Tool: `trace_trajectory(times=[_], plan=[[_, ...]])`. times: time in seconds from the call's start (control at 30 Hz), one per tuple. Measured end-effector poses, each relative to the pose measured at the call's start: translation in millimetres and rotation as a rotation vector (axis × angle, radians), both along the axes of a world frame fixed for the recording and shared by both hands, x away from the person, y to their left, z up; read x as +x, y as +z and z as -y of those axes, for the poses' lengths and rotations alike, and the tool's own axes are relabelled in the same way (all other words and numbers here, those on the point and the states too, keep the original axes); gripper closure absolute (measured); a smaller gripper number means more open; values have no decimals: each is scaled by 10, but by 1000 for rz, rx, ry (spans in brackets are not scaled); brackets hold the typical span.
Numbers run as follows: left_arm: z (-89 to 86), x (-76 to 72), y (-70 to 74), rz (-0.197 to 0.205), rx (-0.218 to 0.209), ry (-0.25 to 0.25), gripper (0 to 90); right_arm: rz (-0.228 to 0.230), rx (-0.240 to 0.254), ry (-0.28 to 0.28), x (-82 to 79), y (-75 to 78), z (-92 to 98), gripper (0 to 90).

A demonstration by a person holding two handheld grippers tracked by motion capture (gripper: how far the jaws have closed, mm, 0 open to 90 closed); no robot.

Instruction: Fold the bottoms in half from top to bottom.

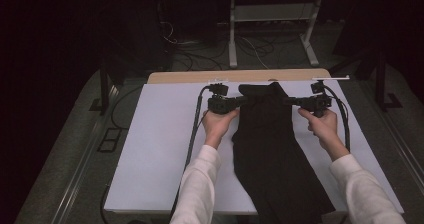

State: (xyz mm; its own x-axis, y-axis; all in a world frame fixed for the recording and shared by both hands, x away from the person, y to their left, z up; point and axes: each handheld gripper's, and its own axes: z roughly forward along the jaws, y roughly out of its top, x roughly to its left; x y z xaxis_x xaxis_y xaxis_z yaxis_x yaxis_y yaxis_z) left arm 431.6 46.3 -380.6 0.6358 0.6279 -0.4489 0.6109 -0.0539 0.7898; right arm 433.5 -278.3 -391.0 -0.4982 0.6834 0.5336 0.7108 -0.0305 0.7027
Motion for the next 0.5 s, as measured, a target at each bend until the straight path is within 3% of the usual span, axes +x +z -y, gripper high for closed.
trace_trajectory(times=[0.5], plan=[[54, -248, 49, 21, -27, -54, 862, 29, 12, 7, -322, -9, 146, 827]])
